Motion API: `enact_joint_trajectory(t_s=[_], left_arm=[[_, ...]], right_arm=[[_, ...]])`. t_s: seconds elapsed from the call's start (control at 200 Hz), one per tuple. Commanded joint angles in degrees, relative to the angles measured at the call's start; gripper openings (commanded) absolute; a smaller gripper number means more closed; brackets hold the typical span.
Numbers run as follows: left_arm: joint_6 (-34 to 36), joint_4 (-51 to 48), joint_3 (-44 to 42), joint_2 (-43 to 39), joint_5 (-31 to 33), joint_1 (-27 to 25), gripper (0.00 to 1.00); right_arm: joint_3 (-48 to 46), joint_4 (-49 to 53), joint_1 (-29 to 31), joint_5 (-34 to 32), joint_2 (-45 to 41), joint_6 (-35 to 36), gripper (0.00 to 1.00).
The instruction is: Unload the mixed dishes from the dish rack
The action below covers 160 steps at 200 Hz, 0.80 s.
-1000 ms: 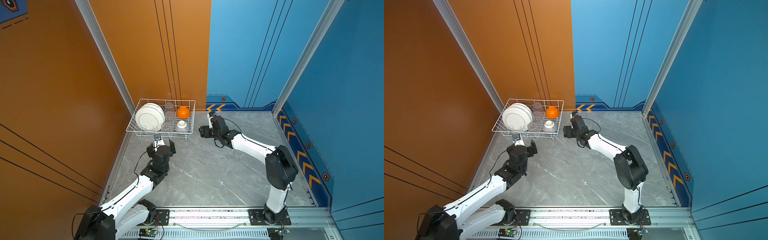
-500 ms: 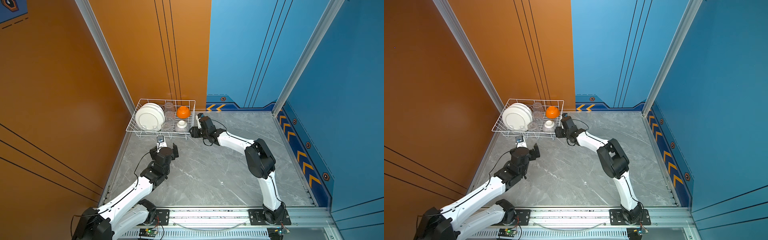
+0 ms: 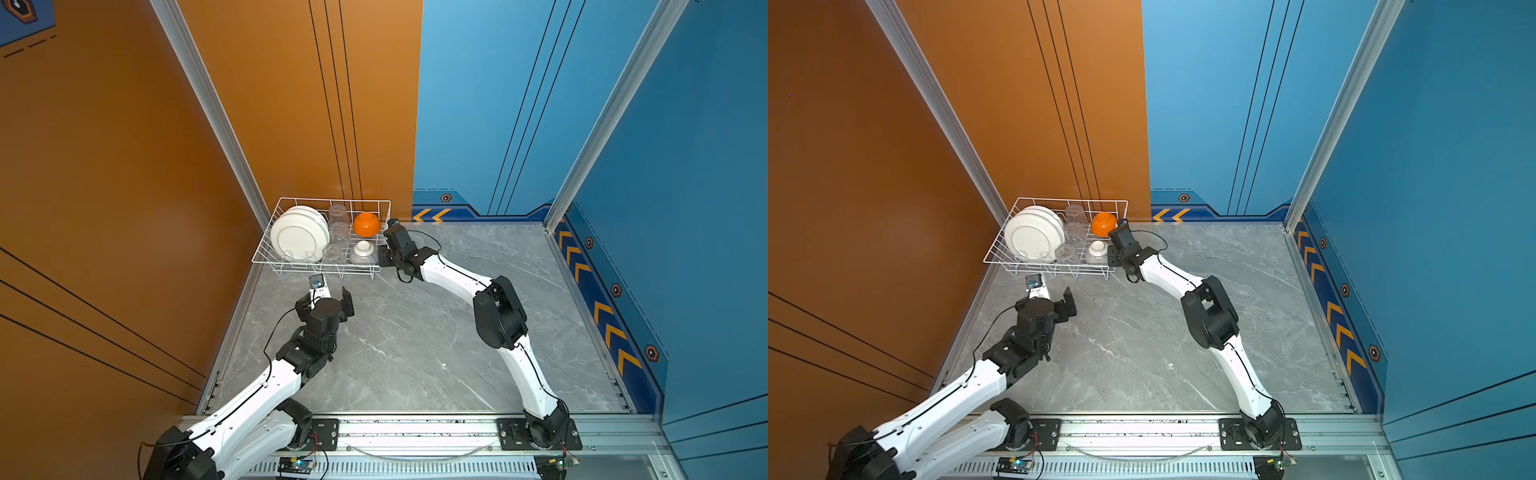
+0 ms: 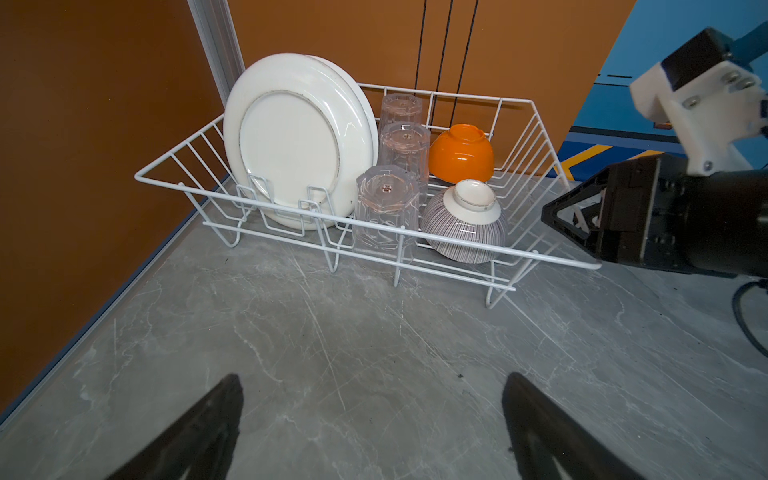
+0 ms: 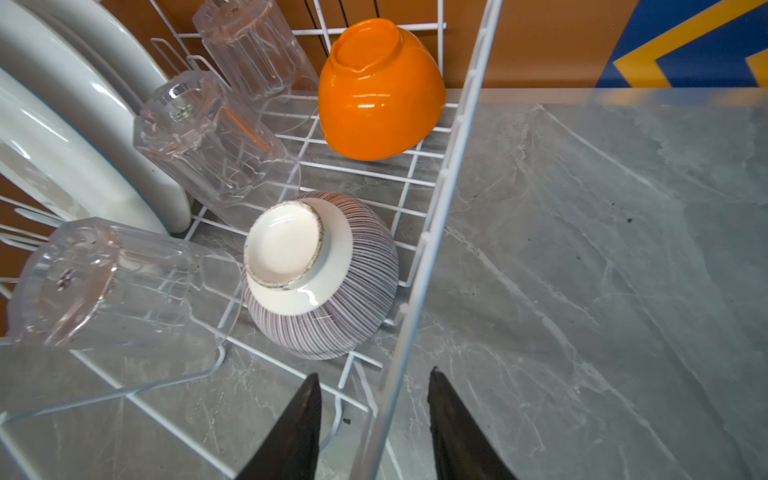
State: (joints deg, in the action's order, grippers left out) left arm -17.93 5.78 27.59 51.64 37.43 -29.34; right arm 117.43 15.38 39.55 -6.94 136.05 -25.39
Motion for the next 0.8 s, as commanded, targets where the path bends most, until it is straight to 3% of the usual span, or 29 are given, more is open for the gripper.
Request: enact_joint_trajectory(t_s=[0.0, 0.105, 0.34, 0.796], left_arm=[[1.23, 0.31, -1.04, -0.59, 1.99, -0.14, 0.98], [1.32, 0.88, -1.27, -0.14, 1.96, -0.19, 0.98], [1.06, 1.48, -0.88, 1.68, 1.47, -0.10, 0.98], [0.38, -0.83, 0.72, 2.64, 0.55, -0.43, 0.98]], right_arm=[[3.60, 7.95, 0.27, -5.78, 1.65, 1.95, 0.37], [5.49, 10.52, 0.26, -7.84, 2.53, 3.31, 0.30], [6.98, 14.03, 2.02, -14.68, 3.25, 5.08, 0.26], [8.43, 17.44, 1.13, -16.81, 4.69, 4.55, 0.26]])
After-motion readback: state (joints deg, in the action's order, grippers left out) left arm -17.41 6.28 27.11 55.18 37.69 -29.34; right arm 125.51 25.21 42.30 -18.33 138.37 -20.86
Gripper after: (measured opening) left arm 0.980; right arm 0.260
